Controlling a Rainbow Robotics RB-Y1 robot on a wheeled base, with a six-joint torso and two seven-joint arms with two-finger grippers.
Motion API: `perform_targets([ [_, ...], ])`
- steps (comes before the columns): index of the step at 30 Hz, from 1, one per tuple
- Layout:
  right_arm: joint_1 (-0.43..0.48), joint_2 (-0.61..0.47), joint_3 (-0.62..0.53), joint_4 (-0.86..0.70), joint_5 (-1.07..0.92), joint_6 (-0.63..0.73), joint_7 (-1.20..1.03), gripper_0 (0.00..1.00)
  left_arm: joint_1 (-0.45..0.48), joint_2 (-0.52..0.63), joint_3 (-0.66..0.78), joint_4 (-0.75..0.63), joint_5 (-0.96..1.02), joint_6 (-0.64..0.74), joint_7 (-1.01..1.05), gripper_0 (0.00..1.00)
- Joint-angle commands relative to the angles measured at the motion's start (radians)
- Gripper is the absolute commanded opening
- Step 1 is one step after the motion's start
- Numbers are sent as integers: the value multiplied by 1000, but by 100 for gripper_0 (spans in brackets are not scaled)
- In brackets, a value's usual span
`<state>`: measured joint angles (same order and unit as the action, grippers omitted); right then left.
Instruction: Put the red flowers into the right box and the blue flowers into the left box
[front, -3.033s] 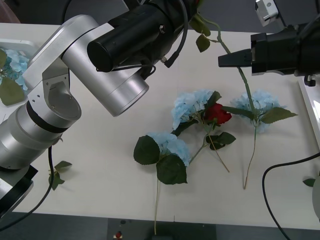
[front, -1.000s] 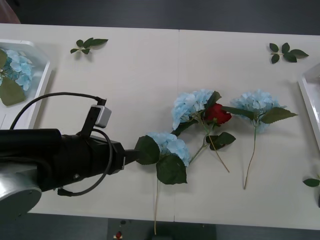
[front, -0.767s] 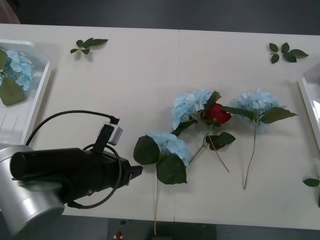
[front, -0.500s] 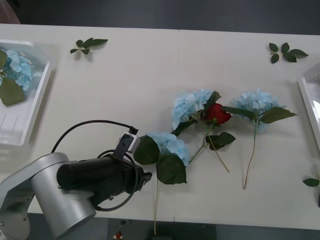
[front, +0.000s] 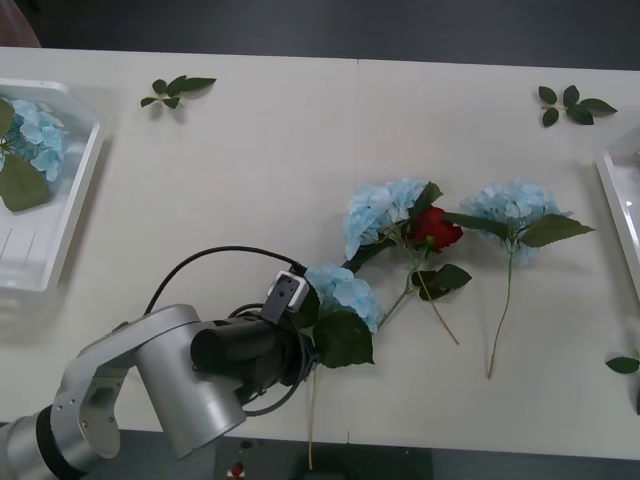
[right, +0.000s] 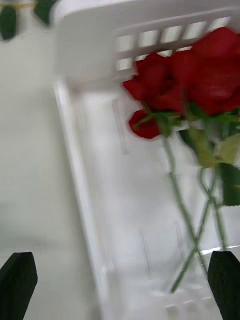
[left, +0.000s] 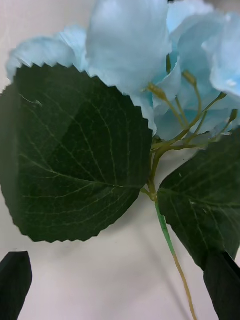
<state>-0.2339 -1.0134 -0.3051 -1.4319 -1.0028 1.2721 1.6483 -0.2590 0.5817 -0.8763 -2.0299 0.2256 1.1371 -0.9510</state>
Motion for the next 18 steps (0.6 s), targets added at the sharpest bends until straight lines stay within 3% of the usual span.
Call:
perform_targets([
  [1, -19, 92, -86, -134, -40, 107, 31, 100, -28, -31, -36, 30, -52, 4, 69, 100],
  [9, -18, 254, -141, -331, 3, 346, 16, 100, -88, -59, -104, 71, -85, 4, 138, 100],
  [18, -18, 424, -94, -492, 156, 517, -1, 100, -151, -85, -174, 132, -112, 3, 164, 100],
])
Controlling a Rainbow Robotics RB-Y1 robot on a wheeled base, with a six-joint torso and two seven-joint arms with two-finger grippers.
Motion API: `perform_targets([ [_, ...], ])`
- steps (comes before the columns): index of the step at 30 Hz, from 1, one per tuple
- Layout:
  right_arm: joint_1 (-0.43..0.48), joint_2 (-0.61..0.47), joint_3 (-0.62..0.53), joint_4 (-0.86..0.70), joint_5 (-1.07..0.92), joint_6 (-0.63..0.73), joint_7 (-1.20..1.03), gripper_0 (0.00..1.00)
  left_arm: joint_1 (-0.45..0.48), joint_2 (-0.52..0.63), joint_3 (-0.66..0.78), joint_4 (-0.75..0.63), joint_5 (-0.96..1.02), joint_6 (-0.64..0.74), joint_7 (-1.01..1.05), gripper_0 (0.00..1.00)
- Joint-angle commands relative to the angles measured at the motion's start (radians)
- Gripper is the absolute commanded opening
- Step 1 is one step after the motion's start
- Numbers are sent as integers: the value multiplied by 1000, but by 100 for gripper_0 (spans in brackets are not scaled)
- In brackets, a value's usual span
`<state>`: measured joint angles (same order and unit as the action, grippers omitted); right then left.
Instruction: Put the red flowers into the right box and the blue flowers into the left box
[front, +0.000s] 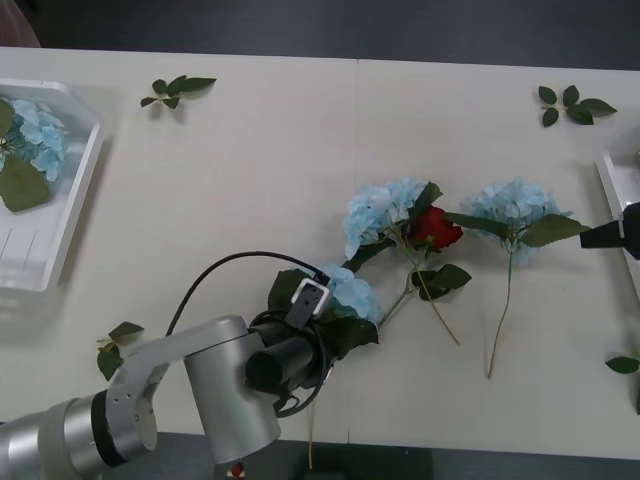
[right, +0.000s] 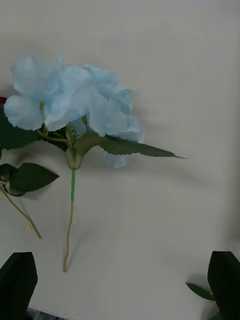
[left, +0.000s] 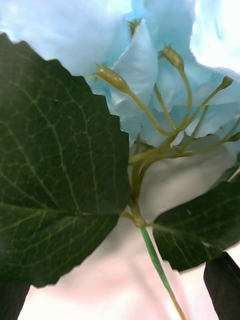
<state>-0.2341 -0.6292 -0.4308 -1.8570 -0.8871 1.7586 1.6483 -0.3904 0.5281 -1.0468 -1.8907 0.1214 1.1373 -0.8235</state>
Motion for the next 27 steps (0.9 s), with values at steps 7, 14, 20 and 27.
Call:
perform_targets([
  [7, -17, 148, 132, -80, 146, 7, -4, 100, -36, -40, -22, -7, -9, 2, 53, 100],
  [14, 10, 203, 224, -67, 283, -47, -18, 100, -54, -46, -49, -2, -8, 7, 72, 100],
  [20, 25, 201, 302, 22, 301, -185, -21, 100, -68, -60, -61, 13, -11, 24, 75, 100],
  [27, 25, 203, 359, 114, 321, -298, -13, 100, -74, -69, -64, 45, -13, 29, 73, 100],
])
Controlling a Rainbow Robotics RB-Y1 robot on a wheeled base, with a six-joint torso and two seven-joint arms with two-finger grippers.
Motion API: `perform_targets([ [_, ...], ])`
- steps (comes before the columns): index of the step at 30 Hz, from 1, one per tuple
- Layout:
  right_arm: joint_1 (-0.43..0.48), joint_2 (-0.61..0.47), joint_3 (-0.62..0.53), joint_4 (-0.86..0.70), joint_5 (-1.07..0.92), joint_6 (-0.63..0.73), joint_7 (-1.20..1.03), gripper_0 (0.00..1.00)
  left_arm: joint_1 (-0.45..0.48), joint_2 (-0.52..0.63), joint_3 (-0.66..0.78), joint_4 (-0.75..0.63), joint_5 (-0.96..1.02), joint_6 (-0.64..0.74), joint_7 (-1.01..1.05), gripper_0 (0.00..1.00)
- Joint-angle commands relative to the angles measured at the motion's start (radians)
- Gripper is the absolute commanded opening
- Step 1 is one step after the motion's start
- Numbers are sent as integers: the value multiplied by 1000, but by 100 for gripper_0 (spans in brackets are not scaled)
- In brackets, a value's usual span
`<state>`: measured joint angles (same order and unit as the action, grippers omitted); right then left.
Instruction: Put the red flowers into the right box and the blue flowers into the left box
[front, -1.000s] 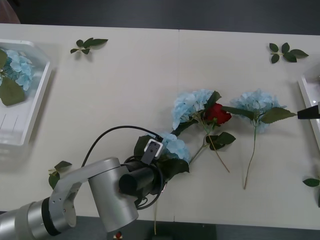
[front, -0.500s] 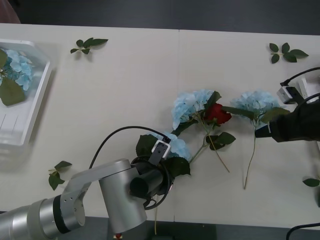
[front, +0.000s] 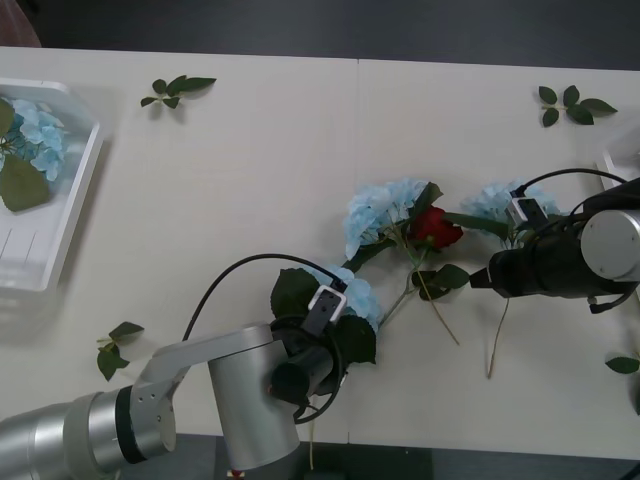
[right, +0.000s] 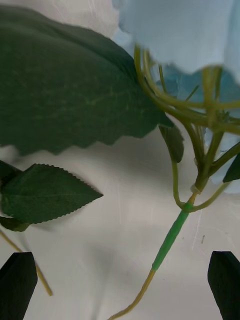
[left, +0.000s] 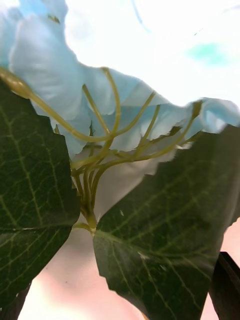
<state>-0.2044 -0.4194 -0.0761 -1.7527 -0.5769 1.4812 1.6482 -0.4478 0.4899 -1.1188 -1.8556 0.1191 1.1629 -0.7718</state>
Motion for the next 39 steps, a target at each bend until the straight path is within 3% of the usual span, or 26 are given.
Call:
perform_targets([
  [1, -6, -7, 9, 16, 14, -25, -11, 100, -17, -33, 7, 13, -12, 3, 22, 100],
  [10, -7, -7, 45, 58, 28, -62, -10, 100, -17, -48, 8, 42, -12, 1, 26, 100],
  [11, -7, -7, 48, 61, 28, -65, -11, 100, -17, -48, 8, 42, -10, 3, 26, 92],
  [13, -7, -7, 53, 61, 31, -67, -13, 100, -17, -48, 8, 42, -10, 3, 25, 45],
  [14, -7, -7, 53, 61, 31, -67, -13, 94, -17, -48, 8, 44, -10, 3, 26, 27],
  [15, -7, -7, 53, 61, 31, -67, -13, 76, -17, -48, 8, 42, -10, 3, 28, 11],
  [16, -7, -7, 55, 62, 31, -67, -13, 56, -17, -48, 8, 42, -7, 3, 31, 6],
  [18, -7, -7, 55, 67, 34, -67, -11, 12, -17, -48, 8, 42, -6, 3, 32, 1],
  [20, -7, -7, 56, 67, 38, -67, -13, 0, -17, -48, 8, 42, -6, 3, 34, 0],
  [31, -7, -7, 56, 67, 40, -67, -18, 0, 4, -25, 31, 6, -47, 8, 43, 0],
  [39, -7, -24, -19, 52, -57, -65, 9, 0, 57, 108, 155, -254, -52, 126, 22, 0],
])
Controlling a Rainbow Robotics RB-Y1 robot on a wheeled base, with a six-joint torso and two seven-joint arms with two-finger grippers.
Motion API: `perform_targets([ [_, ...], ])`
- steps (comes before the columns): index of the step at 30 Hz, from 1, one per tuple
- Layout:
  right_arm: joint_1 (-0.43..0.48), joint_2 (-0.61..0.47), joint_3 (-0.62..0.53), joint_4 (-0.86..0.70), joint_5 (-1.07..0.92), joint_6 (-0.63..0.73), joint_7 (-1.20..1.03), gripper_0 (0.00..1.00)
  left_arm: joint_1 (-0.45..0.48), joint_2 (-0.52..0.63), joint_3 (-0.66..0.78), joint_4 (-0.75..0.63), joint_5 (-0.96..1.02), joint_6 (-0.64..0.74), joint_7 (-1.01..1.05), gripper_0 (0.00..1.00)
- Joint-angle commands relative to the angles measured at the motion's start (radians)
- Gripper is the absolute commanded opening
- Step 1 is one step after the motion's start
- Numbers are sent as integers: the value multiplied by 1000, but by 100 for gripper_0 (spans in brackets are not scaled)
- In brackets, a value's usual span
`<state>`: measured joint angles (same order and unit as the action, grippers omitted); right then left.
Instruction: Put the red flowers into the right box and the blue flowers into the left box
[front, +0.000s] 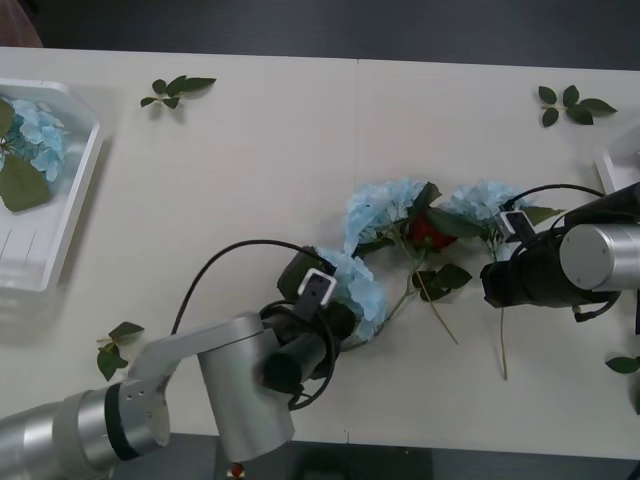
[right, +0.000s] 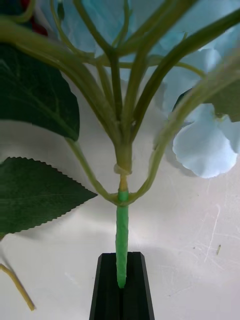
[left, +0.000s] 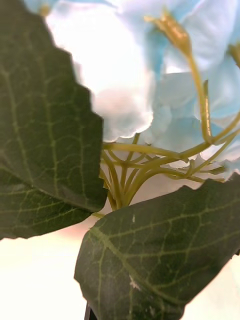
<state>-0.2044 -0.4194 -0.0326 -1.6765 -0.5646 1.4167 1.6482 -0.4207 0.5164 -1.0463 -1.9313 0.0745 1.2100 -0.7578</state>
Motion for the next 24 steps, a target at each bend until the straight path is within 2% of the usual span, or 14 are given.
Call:
perform_targets([
  [1, -6, -27, -70, -28, -83, -1, 22, 0, 34, 94, 98, -203, -7, 92, 6, 0],
  [7, -6, -29, -205, -71, -218, 53, 157, 0, 57, 217, 282, -431, 42, 244, 0, 0],
  [13, -7, -29, -352, -150, -400, 179, 249, 0, 86, 320, 568, -525, 157, 349, -3, 0],
  [18, -13, -29, -431, -198, -604, 246, 279, 0, 137, 376, 827, -472, 249, 339, -69, 0],
  [24, -58, -29, -421, -196, -848, 257, 262, 0, 217, 435, 1065, -265, 304, 189, -210, 0],
])
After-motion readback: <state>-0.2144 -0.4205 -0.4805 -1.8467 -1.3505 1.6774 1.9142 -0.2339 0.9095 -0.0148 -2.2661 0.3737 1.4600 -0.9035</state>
